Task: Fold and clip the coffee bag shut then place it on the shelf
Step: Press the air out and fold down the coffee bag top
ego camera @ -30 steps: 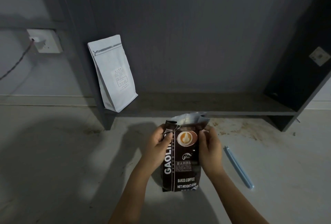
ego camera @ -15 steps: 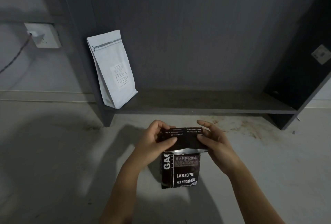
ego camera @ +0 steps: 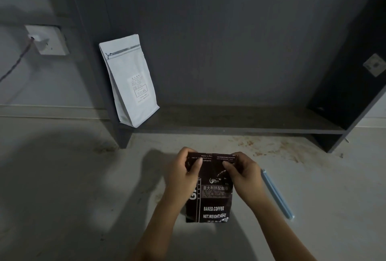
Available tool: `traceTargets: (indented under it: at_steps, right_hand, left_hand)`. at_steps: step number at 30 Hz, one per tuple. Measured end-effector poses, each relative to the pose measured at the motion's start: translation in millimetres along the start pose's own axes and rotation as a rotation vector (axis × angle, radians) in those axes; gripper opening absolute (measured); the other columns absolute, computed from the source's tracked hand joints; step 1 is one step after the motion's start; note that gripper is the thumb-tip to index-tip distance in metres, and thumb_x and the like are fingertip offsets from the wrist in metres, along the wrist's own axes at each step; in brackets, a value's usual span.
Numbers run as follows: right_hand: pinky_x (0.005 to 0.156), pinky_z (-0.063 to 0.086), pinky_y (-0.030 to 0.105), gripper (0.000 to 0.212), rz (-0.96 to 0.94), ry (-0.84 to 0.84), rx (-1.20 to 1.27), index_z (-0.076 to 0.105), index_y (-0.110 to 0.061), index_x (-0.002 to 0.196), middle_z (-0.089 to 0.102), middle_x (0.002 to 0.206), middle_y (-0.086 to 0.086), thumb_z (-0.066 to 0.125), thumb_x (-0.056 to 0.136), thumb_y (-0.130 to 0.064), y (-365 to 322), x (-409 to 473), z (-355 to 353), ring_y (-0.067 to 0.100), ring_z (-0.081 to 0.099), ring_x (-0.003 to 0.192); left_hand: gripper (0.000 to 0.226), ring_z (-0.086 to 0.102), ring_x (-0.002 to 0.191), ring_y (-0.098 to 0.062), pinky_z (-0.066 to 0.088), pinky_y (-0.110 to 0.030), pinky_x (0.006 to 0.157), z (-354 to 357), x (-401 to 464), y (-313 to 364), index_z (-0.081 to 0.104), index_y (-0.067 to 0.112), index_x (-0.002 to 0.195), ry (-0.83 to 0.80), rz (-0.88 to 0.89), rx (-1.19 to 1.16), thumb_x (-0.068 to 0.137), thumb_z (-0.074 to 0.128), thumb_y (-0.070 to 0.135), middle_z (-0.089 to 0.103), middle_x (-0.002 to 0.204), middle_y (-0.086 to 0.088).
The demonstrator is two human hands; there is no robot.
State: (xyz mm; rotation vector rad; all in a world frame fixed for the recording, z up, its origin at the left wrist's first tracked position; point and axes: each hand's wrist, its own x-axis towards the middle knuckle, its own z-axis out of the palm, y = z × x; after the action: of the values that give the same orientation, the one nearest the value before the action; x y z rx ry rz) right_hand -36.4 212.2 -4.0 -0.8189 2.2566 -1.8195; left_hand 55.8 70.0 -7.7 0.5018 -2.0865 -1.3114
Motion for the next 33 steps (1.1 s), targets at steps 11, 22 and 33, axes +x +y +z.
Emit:
traceTargets:
  at_steps: [11, 22, 33]
  right_hand:
    - [0.041, 0.029, 0.01, 0.041, -0.225, 0.305, -0.039, 0.035, -0.024, 0.053, 0.035, 0.047, -0.01, 0.059, 0.084, -0.038, -7.9, 3.7, 30.2, 0.002, 0.04, 0.044]
    - [0.037, 0.027, 0.014, 0.045, -0.224, 0.321, -0.18, 0.032, -0.019, 0.051, 0.029, 0.043, -0.009, 0.039, 0.09, -0.04, -1.7, 0.7, 26.8, 0.008, 0.038, 0.04]
    - [0.034, 0.039, 0.029, 0.05, -0.688, 0.142, -0.705, 0.049, -0.008, 0.046, 0.05, 0.043, 0.005, 0.054, 0.082, -0.042, -32.3, 8.9, 21.4, 0.019, 0.045, 0.037]
  left_hand:
    - [0.04, 0.037, 0.041, -0.001, 0.027, -0.021, 0.043, 13.4, -10.5, 2.8, 0.032, 0.025, 0.06, 0.363, 0.171, 0.107, 0.092, 0.036, 0.048, 0.03, 0.043, 0.011]
    - [0.056, 0.032, 0.053, -0.003, 0.026, 0.001, 0.05, 11.6, -12.5, -2.3, 0.048, 0.005, 0.059, 0.401, 0.357, 0.136, 0.099, 0.032, 0.042, 0.036, 0.055, 0.01]
    - [0.036, 0.037, 0.055, -0.002, 0.03, 0.0, 0.052, 10.2, -14.1, -7.6, 0.052, 0.0, 0.06, 0.342, 0.354, 0.143, 0.089, 0.044, 0.019, 0.046, 0.052, 0.001]
